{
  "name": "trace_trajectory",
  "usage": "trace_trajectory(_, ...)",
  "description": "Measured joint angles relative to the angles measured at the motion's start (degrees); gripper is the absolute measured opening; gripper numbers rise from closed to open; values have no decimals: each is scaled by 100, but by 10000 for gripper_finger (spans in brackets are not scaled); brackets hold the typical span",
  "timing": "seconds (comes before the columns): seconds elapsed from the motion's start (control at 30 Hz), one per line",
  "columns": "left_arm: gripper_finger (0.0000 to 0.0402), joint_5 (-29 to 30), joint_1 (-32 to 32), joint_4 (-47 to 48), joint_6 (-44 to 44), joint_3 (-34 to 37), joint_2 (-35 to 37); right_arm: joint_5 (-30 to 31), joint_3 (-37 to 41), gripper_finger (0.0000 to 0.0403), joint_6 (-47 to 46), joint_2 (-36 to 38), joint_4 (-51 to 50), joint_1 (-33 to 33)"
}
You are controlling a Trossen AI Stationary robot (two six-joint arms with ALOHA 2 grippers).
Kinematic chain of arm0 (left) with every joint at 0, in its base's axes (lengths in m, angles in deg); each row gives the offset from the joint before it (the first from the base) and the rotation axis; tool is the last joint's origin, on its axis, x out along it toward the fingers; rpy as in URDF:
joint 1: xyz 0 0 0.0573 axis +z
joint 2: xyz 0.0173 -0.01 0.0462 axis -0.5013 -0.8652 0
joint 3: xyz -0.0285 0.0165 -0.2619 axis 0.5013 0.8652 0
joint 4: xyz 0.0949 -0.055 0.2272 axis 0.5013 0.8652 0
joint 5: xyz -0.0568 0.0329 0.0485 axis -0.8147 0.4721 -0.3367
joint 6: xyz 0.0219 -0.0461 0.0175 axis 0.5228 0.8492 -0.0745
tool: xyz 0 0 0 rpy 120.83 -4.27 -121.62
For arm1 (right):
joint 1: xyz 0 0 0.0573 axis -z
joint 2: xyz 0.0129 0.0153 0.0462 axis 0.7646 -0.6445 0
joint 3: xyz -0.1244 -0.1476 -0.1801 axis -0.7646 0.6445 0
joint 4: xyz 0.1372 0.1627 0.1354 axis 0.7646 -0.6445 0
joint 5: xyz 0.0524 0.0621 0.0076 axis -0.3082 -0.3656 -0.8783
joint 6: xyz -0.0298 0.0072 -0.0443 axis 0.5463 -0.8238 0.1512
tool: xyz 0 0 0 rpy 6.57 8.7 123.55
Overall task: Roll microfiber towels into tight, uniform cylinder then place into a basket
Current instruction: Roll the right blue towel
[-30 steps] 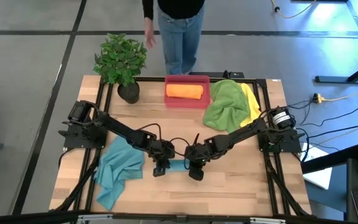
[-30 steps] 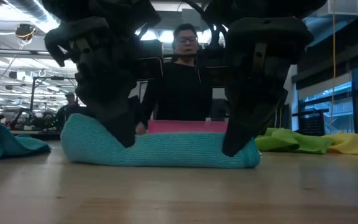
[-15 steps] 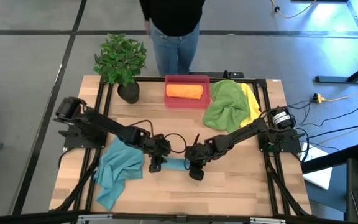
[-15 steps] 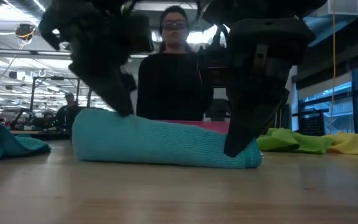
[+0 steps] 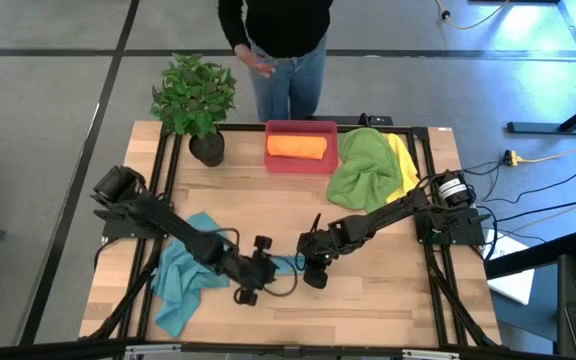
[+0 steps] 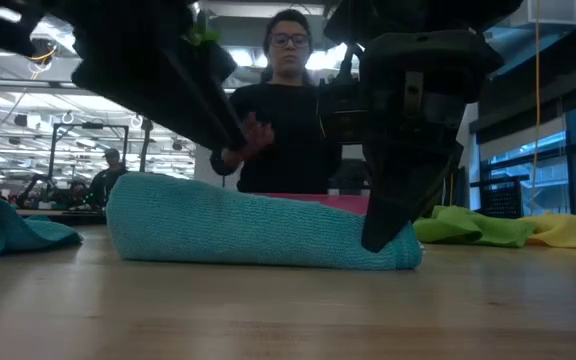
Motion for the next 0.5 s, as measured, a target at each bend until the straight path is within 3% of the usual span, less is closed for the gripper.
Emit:
trace_trajectory(0.2, 148, 408, -54, 369, -226, -572, -759, 0, 0, 18, -2, 0, 4, 2)
trace_trajectory(0.5, 195, 834, 48, 2032, 85, -1416, -1337, -11, 0, 18, 0, 0, 4, 4)
